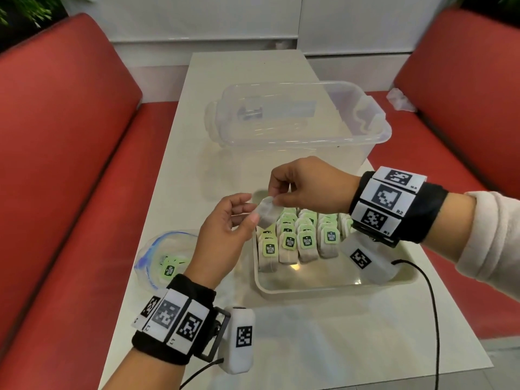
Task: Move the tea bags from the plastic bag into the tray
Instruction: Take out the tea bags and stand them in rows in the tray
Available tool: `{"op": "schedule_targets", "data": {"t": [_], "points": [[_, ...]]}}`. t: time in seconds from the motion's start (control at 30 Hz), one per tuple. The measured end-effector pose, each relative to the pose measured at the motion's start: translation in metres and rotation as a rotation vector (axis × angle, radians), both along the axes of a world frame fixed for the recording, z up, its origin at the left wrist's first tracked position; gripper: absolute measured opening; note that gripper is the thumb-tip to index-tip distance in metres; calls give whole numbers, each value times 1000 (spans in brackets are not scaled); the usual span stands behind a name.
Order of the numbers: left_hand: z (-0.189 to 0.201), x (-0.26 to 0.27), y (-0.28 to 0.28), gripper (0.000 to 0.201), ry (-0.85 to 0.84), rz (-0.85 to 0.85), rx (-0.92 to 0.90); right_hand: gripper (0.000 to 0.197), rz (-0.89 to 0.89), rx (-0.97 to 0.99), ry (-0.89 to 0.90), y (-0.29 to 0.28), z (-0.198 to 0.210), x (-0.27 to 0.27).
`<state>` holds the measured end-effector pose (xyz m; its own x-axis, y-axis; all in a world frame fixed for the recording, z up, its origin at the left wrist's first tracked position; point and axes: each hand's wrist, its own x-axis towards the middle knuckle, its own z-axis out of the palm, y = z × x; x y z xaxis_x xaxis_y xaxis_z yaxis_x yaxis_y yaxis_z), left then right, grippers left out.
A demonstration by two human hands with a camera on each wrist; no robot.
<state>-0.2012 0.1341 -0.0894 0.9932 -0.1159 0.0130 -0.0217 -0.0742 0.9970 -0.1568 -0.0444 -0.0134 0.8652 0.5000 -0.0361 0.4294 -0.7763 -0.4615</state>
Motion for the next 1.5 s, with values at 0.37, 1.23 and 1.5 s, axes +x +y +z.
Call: {"op": "schedule_targets", "data": {"t": [0.37,1.23,1.5], "points": [[2,3,-1,30,123,-80,-173,29,79,130,101,-8,10,-4],[-14,-5,7,30,2,-75,505,18,210,-629,382,14,-83,35],[-14,-5,7,29,18,-86,498,16,155,-566,289,3,-77,42]]}}
